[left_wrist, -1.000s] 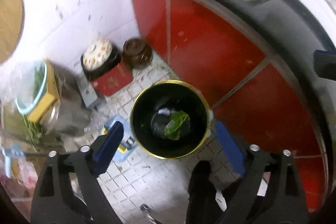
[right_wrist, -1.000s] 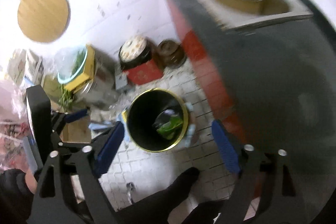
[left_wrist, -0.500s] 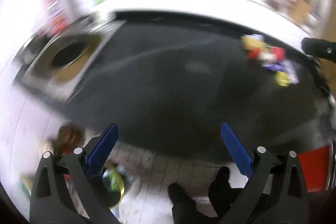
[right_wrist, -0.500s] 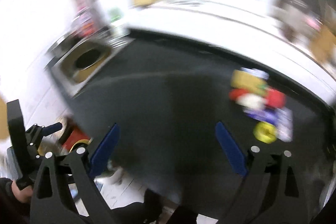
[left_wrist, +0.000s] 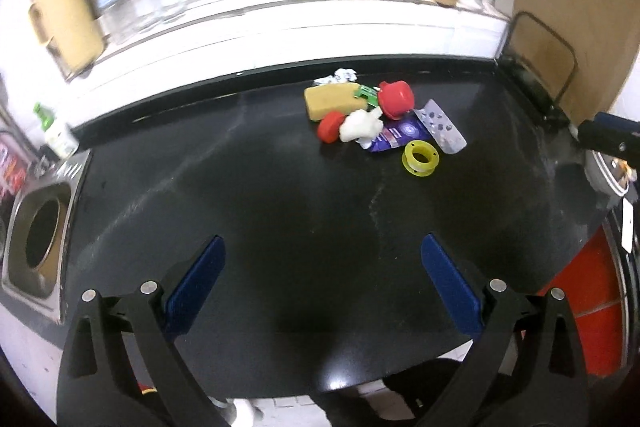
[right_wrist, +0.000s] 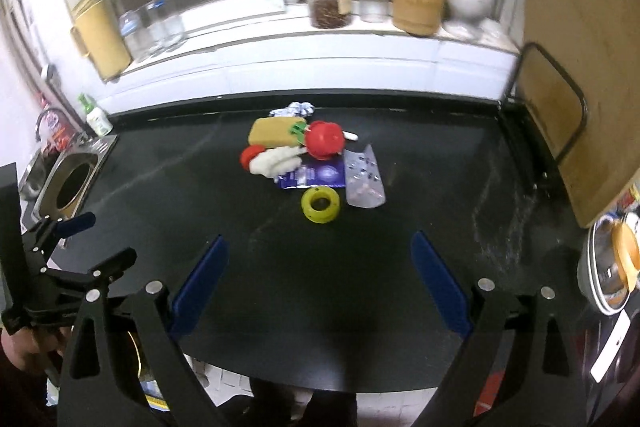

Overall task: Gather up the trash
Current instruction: 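Raise both tools back toward the counter, then grasp the red bottle cap with the left tool while the right tool grasps the silver blister pack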

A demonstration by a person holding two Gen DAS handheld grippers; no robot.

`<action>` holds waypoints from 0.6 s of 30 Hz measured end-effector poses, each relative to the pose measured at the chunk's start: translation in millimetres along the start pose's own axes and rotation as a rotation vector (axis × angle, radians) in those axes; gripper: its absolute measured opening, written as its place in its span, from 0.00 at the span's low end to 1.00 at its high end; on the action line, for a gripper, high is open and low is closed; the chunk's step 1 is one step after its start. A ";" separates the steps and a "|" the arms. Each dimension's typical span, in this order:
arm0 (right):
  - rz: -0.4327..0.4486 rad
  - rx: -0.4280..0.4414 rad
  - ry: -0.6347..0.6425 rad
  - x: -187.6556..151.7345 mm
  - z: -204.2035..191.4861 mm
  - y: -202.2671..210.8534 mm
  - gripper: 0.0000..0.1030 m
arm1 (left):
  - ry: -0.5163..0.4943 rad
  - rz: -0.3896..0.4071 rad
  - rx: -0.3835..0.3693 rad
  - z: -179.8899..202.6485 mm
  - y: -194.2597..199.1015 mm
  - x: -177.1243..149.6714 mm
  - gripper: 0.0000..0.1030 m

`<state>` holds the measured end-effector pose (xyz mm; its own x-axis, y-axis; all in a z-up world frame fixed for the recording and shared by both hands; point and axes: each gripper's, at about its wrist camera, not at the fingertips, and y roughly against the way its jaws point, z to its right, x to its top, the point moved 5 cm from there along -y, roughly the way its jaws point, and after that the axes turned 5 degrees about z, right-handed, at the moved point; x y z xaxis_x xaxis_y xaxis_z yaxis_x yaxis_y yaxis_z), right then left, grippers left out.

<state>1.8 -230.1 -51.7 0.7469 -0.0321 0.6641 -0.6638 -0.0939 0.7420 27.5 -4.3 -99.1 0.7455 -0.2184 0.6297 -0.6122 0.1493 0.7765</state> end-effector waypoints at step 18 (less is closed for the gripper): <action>-0.057 0.016 0.000 18.1 34.1 -69.0 0.87 | -0.064 -0.074 0.015 -12.7 -88.7 19.3 0.92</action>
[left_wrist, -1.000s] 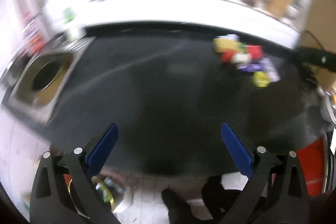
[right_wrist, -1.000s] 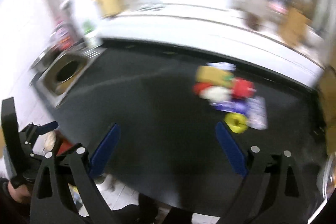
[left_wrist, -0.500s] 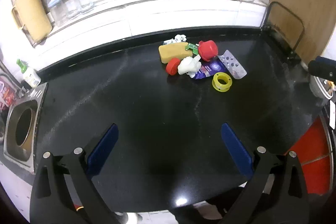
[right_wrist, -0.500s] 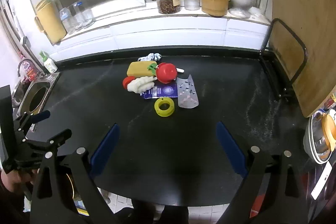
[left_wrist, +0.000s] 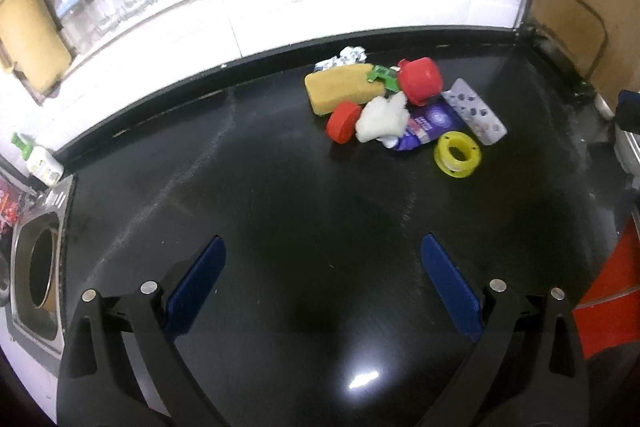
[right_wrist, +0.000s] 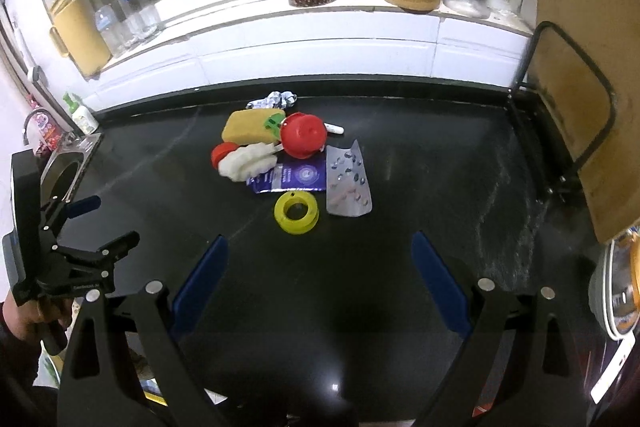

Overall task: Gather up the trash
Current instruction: 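Grasp the red bottle cap with the left tool while the right tool grasps the silver blister pack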

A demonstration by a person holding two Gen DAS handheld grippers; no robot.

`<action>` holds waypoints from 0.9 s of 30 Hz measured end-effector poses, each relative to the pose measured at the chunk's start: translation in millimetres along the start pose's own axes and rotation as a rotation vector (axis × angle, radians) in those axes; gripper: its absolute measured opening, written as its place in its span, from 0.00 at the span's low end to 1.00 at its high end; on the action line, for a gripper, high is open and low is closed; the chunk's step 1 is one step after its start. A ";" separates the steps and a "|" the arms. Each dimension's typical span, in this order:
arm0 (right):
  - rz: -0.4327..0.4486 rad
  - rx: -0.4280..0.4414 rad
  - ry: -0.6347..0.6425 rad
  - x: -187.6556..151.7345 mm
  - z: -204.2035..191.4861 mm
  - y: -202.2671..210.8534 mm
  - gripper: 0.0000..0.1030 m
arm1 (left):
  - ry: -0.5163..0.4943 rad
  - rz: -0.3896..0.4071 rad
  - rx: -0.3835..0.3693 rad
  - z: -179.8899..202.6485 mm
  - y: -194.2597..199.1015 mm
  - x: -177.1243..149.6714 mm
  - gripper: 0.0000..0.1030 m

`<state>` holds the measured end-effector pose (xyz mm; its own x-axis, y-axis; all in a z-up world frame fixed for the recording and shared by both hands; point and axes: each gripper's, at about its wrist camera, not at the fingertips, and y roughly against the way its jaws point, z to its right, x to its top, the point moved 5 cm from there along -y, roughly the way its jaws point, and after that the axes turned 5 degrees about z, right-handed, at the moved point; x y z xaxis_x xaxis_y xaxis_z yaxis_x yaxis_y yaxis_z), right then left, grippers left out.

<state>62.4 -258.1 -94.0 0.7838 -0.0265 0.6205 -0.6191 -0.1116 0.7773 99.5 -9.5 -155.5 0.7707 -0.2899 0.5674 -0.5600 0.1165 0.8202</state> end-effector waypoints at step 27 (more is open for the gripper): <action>-0.283 -0.044 0.029 4.3 27.3 -221.6 0.87 | -0.156 -0.046 -0.155 -3.9 -183.8 69.1 0.77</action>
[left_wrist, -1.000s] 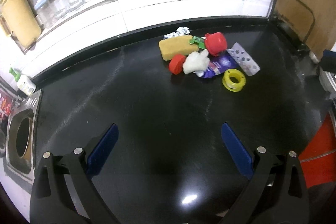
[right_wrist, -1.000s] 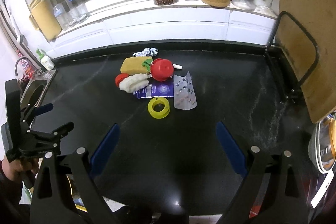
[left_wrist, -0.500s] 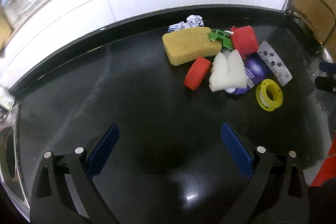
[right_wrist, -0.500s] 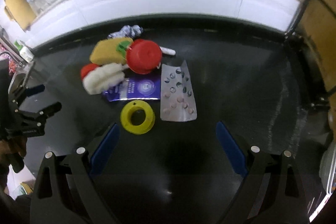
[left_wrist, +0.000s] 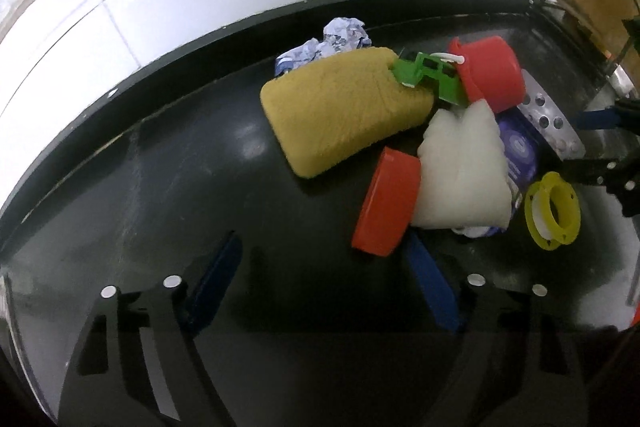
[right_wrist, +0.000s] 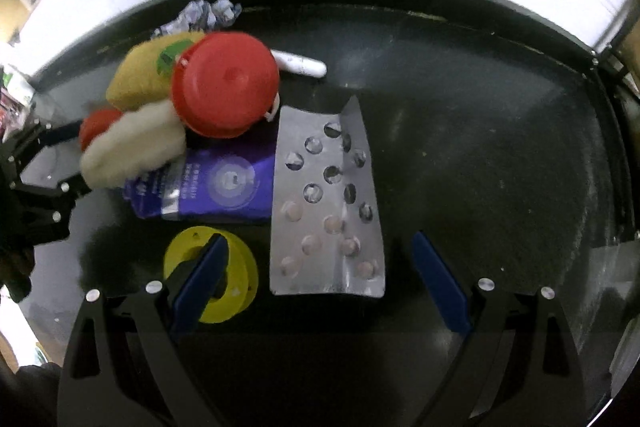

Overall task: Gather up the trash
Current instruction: 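Grasp the red bottle cap with the left tool while the right tool grasps the silver blister pack, then carry the cap and blister pack to the floor bin and open both tools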

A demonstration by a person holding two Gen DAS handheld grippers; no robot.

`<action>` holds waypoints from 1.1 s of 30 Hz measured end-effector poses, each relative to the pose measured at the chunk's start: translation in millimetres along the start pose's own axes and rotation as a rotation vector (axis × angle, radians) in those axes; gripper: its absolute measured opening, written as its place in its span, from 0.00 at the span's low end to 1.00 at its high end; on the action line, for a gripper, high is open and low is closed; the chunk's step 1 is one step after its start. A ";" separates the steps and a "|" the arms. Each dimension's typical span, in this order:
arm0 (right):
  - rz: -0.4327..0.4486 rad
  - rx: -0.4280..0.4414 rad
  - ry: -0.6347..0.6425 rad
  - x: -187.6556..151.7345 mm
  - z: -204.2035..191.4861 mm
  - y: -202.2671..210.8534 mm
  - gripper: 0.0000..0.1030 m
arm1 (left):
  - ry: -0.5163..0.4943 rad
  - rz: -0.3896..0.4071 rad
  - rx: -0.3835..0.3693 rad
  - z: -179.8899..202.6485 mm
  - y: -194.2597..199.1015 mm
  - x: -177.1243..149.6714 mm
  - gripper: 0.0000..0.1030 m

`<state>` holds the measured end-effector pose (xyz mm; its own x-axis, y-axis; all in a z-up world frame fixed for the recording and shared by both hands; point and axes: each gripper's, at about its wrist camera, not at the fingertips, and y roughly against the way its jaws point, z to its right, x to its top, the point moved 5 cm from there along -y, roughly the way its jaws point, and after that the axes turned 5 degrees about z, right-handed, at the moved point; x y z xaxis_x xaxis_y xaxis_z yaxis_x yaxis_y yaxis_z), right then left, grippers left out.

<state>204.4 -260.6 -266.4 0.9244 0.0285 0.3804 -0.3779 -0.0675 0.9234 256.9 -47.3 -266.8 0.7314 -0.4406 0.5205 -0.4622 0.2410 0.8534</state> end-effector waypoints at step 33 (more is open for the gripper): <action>0.141 0.050 -0.004 -14.2 -2.8 83.6 0.39 | 0.234 0.013 0.131 5.8 120.1 -45.2 0.16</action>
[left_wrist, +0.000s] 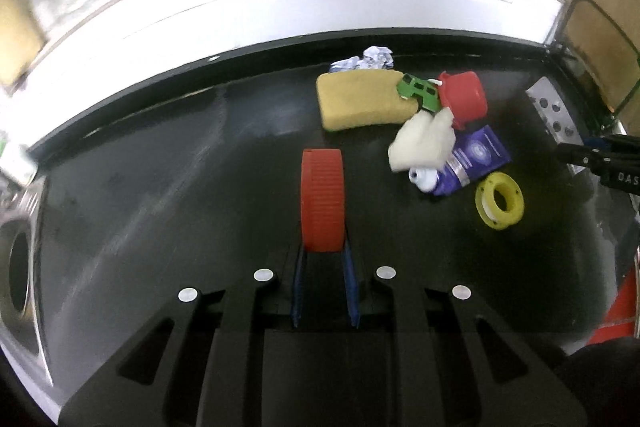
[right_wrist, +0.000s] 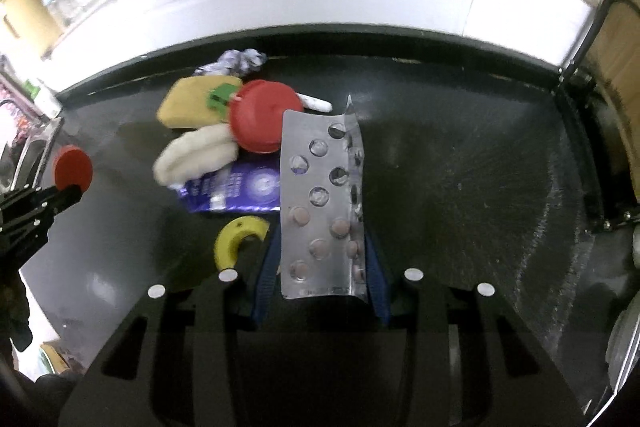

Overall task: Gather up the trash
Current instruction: 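Carry the cap and blister pack to the floor bin and open both tools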

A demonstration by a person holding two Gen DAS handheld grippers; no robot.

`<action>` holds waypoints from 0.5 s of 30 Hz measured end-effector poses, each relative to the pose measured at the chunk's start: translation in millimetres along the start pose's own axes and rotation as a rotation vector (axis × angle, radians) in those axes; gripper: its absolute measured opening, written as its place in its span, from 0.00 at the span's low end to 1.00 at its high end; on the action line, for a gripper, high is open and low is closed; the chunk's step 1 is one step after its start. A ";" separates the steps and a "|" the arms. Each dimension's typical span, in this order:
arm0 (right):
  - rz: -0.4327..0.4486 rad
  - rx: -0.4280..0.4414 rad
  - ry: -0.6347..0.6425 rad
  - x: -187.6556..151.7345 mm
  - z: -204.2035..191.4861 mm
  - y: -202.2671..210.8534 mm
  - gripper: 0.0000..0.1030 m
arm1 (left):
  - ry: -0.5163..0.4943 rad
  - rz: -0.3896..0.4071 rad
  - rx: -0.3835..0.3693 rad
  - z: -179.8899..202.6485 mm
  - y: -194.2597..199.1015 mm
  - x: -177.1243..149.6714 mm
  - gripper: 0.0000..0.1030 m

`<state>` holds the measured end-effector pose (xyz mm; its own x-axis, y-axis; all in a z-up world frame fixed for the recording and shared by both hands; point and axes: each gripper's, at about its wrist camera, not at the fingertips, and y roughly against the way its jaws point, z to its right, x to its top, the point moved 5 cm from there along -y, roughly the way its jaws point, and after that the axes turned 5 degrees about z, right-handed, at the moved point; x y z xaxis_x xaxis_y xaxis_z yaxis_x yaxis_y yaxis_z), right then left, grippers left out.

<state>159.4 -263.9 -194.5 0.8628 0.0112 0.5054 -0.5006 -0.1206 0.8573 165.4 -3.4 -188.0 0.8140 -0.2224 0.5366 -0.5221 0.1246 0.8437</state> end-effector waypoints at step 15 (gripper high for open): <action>0.071 0.078 0.103 -35.9 -66.7 77.8 0.39 | 0.094 0.019 0.093 -23.2 88.6 -68.8 0.16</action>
<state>84.8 -207.4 -139.3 0.8114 0.1016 0.5755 -0.5498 -0.2012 0.8107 69.0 45.4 -149.8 0.8217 -0.1285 0.5553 -0.5556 0.0370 0.8307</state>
